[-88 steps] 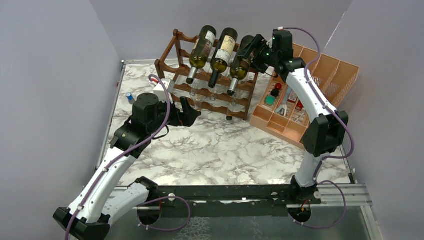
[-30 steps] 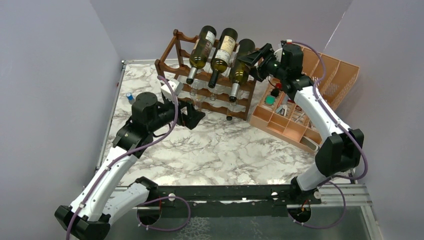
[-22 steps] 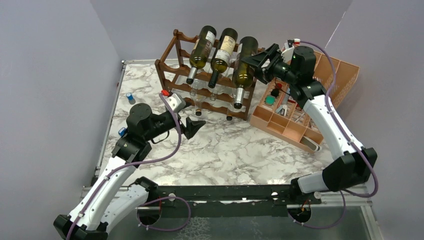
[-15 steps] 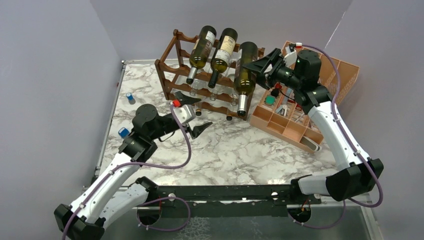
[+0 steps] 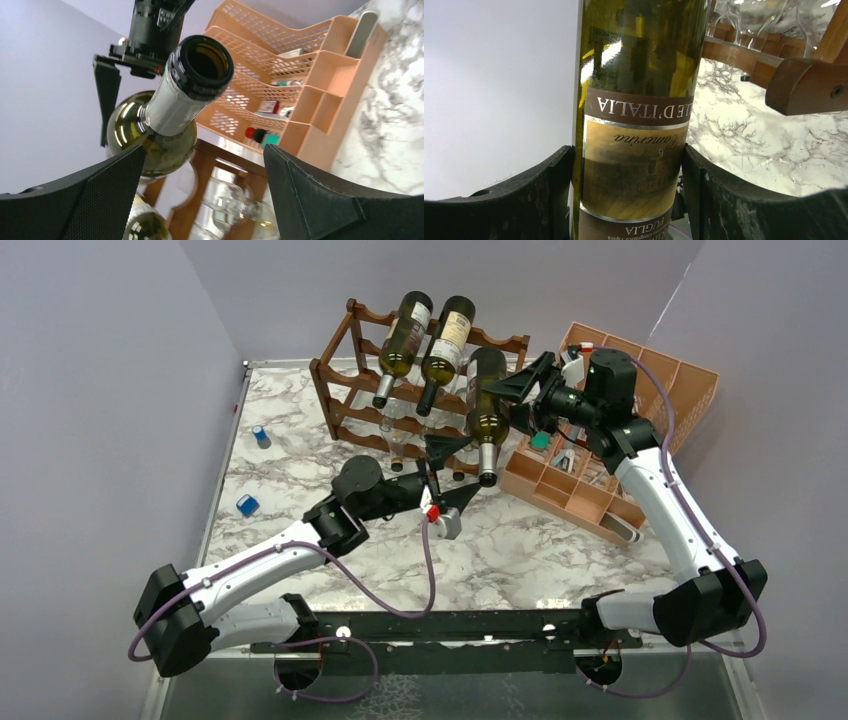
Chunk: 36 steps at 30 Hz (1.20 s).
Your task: Take the wine bottle off the wine rack
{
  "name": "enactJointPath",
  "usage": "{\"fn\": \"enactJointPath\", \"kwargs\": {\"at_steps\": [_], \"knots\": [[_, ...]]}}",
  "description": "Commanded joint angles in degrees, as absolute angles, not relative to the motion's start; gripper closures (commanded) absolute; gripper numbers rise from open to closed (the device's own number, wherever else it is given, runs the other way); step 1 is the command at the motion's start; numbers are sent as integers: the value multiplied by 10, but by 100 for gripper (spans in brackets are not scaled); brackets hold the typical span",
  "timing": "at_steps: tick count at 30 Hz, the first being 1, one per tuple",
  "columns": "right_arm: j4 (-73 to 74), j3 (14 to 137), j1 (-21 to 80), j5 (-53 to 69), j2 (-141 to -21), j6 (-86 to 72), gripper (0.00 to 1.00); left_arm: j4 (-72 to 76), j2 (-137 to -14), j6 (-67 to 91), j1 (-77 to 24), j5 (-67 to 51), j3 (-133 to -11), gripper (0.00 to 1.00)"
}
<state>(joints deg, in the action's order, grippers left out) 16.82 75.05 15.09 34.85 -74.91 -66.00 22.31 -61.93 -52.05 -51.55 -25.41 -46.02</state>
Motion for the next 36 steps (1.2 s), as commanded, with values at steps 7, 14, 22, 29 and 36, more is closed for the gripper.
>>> {"fn": "enactJointPath", "kwargs": {"at_steps": [7, 14, 22, 29, 36], "knots": [[140, 754, 153, 394, -714, -682, 45, 377, -669, -594, -549, -224, -493, 14], [129, 742, 153, 397, -715, -692, 45, 385, -677, -622, -571, -221, -500, 22], [123, 738, 153, 415, -713, -711, 47, 384, -694, -655, -580, -226, -512, 34], [129, 736, 153, 432, -710, -717, 47, 383, -701, -671, -583, -228, -522, 43], [133, 735, 153, 436, -700, -720, 46, 379, -708, -674, -590, -226, -530, 53]]}}
